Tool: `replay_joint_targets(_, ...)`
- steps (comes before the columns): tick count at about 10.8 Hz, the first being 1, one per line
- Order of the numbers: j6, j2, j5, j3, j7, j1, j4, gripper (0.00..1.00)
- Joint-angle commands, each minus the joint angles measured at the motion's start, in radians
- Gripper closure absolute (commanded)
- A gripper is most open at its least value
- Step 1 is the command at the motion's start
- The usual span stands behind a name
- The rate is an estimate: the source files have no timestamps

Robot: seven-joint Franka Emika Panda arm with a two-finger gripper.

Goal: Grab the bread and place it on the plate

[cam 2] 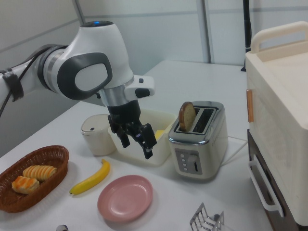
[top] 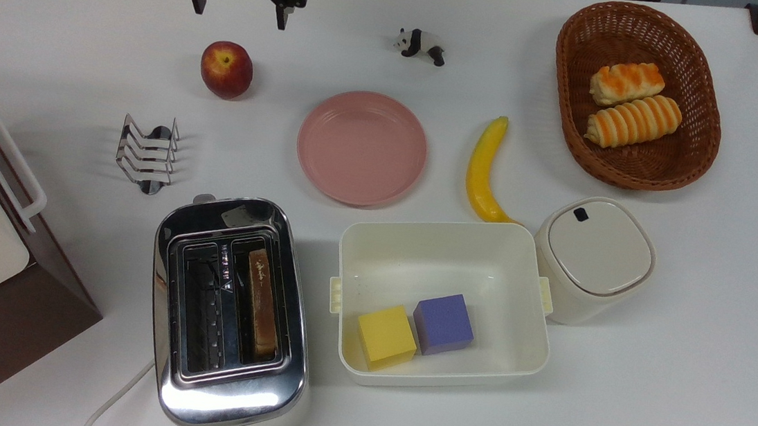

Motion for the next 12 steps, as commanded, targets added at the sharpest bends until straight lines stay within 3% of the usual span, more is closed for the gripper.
replay_joint_targets(1, -0.004, -0.018, -0.004, -0.024, -0.006, 0.020, -0.018, 0.00)
replay_joint_targets(12, -0.006, -0.018, -0.004, -0.024, -0.021, 0.020, -0.022, 0.00)
